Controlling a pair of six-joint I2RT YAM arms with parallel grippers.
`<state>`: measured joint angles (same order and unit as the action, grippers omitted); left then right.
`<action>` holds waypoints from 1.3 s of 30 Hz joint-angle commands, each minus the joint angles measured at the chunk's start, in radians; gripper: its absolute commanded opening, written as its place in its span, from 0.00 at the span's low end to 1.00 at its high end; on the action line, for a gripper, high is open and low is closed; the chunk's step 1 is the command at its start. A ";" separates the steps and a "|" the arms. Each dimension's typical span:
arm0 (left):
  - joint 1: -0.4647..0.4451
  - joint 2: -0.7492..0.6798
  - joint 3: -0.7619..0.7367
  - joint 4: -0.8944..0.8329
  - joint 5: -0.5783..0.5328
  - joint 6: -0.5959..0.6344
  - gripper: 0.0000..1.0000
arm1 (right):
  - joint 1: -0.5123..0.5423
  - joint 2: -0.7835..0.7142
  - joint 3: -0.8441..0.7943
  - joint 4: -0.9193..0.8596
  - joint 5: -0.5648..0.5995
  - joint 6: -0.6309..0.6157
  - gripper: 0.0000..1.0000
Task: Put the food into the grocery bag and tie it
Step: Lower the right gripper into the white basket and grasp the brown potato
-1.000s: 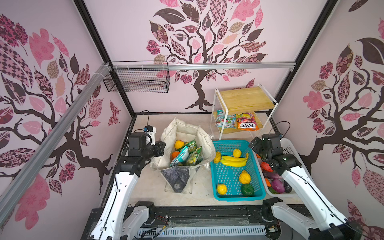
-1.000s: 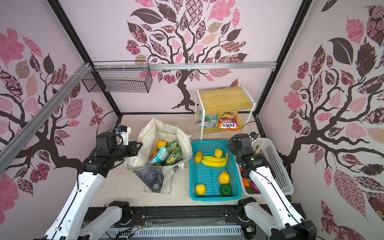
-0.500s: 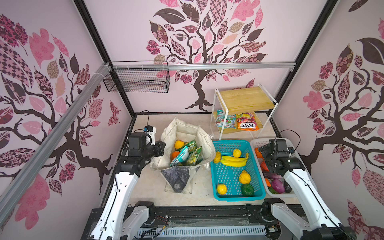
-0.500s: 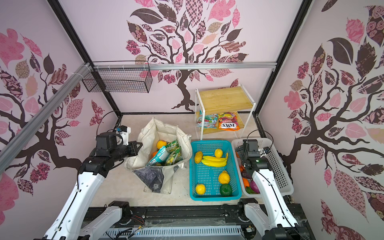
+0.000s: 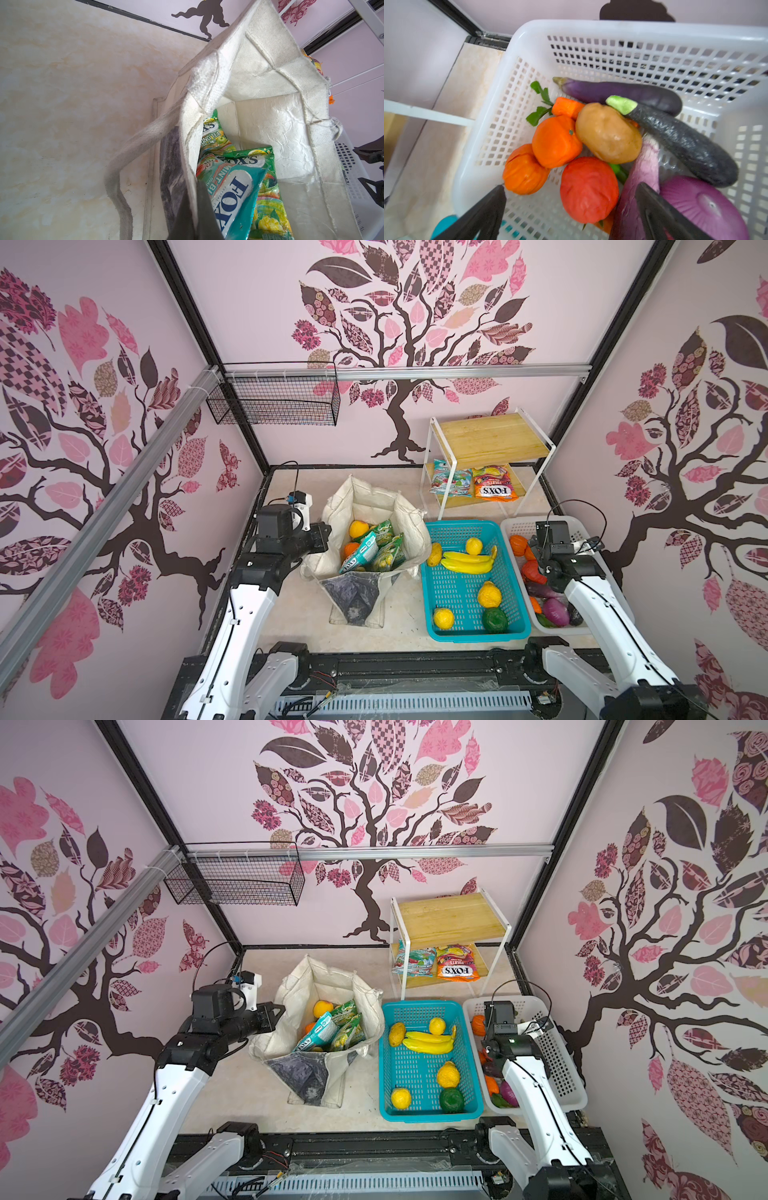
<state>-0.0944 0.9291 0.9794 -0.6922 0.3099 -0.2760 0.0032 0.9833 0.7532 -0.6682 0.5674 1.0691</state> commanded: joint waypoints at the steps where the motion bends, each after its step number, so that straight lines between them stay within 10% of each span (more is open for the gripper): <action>1: -0.005 0.003 -0.026 -0.007 0.017 0.011 0.00 | -0.006 0.053 0.003 0.008 0.114 -0.031 1.00; 15: -0.005 0.021 -0.028 -0.009 0.006 0.013 0.00 | -0.019 0.212 -0.023 0.074 0.230 0.003 1.00; 39: -0.007 0.025 -0.026 -0.010 0.010 0.014 0.00 | -0.153 0.310 -0.085 0.243 -0.043 -0.063 1.00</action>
<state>-0.0944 0.9501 0.9794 -0.6918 0.3153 -0.2760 -0.1223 1.2640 0.6922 -0.4217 0.5808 0.9951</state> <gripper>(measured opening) 0.047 0.996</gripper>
